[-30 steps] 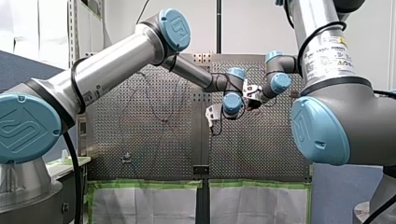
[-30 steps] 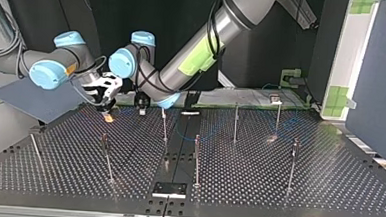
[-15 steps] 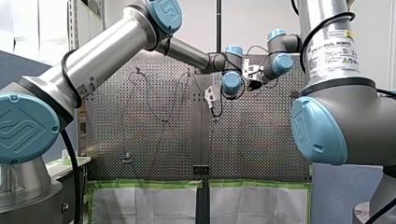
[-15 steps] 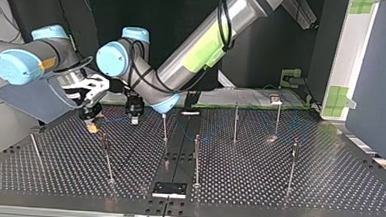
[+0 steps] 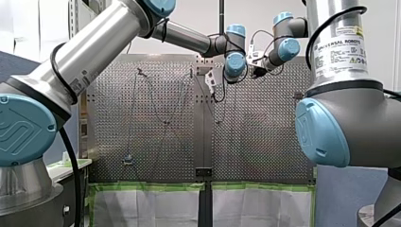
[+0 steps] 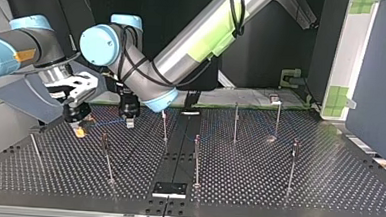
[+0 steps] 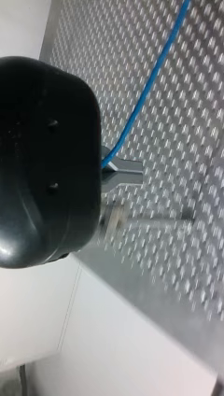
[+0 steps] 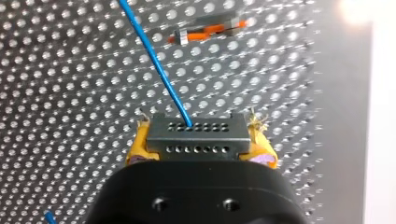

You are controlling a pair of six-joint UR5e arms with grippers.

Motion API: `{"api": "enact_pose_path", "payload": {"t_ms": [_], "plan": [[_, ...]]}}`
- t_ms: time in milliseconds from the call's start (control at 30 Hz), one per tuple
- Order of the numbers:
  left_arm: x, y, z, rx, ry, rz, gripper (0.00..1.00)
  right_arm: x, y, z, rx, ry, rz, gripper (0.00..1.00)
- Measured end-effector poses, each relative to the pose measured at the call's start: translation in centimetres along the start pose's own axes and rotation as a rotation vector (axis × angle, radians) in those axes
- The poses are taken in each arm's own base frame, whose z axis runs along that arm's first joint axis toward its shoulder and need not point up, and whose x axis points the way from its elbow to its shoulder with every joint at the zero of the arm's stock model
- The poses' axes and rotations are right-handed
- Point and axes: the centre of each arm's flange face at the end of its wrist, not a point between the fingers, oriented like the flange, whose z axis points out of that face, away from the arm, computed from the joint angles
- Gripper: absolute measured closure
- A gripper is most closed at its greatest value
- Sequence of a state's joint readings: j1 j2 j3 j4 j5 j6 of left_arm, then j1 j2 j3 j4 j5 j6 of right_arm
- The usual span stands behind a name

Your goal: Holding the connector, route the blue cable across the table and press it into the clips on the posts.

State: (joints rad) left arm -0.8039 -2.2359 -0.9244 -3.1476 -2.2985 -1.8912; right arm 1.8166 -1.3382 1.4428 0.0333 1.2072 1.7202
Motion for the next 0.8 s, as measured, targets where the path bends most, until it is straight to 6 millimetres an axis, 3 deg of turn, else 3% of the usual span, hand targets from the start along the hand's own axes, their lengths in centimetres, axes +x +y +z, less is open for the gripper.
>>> {"api": "enact_pose_path", "payload": {"t_ms": [100, 267, 567, 800], "plan": [[-1.2, -0.2, -0.4, 0.005, -0.013, -0.01, 0.99, 0.7, -0.2, -0.5, 0.008, 0.008, 0.003, 1.0], [-1.4, -0.5, -0.2, 0.041, -0.021, -0.013, 0.99, 1.3, -0.1, -0.8, 0.01, 0.016, 0.008, 1.0], [0.7, 0.4, 1.1, 0.107, -0.02, -0.019, 0.99, 1.8, 0.4, -0.6, 0.036, 0.023, 0.018, 1.0], [1.3, 0.6, 2.4, 0.146, -0.049, -0.042, 0.99, 2.5, 1.2, 0.0, 0.036, 0.035, 0.021, 1.0]]}}
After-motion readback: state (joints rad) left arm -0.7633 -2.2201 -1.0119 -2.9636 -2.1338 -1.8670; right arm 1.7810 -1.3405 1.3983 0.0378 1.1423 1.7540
